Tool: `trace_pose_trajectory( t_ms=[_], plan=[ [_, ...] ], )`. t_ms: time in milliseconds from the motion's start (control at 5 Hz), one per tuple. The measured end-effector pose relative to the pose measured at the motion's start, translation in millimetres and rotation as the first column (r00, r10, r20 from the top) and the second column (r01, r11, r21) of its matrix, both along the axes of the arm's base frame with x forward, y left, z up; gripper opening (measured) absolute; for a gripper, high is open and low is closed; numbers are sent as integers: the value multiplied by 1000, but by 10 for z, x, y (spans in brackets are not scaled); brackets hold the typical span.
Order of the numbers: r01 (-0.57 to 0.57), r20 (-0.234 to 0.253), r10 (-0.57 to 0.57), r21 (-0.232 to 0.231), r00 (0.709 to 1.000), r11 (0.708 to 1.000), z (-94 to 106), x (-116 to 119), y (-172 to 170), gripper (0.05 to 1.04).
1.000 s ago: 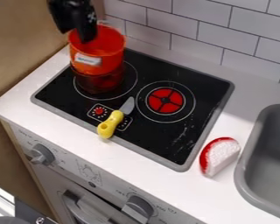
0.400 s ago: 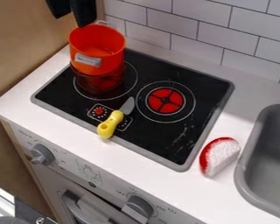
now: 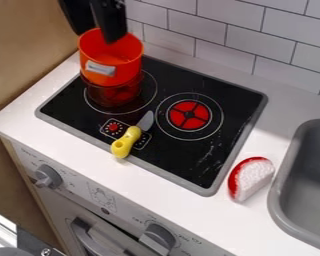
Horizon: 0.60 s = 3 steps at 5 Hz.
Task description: Move the orange pot to the upper left side of the left burner
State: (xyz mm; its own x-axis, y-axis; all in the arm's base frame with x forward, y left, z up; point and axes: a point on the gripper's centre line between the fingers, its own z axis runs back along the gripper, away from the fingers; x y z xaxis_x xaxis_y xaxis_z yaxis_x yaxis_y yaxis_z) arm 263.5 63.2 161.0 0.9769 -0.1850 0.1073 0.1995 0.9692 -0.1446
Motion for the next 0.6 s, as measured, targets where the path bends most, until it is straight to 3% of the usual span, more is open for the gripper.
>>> trace_pose_trajectory(
  t_ms=[600],
  plan=[
    [-103,21,103,5,994,995,-32,-165,-710,998]
  ],
)
